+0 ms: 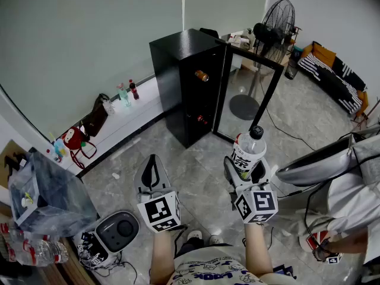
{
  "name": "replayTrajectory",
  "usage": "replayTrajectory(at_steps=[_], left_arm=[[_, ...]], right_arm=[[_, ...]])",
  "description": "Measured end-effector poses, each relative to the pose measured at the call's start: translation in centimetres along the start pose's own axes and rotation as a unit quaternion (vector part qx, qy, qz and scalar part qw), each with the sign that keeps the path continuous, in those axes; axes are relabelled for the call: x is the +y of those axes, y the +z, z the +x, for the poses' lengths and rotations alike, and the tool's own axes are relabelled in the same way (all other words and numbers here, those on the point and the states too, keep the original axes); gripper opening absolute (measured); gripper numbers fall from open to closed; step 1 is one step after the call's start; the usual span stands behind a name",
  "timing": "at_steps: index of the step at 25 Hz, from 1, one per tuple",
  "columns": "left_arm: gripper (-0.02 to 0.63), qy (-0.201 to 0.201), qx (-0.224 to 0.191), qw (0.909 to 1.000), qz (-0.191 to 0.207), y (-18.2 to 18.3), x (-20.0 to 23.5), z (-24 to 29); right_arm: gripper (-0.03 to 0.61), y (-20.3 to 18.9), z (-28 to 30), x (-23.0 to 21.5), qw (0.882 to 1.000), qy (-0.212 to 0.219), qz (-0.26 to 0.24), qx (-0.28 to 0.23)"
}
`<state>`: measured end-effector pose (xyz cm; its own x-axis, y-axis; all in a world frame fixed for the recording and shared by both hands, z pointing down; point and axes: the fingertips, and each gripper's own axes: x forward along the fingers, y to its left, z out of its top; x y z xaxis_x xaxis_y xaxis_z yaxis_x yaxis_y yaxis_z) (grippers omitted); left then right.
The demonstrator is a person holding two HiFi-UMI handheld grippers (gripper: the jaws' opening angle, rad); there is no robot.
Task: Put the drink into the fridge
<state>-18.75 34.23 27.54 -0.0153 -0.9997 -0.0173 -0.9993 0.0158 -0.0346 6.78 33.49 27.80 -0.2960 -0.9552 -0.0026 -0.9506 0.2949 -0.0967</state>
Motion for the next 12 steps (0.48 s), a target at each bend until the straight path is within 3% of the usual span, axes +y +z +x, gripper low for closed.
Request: replayTrajectory(at_steps=[12], left_arm=[[0.005, -0.004, 0.004, 1.0000, 0.000, -0.26, 0.60, 0.16]], right_arm=[[0.397, -0.25, 0.29, 0.41, 1.000, -0.004, 0.001, 0.004]])
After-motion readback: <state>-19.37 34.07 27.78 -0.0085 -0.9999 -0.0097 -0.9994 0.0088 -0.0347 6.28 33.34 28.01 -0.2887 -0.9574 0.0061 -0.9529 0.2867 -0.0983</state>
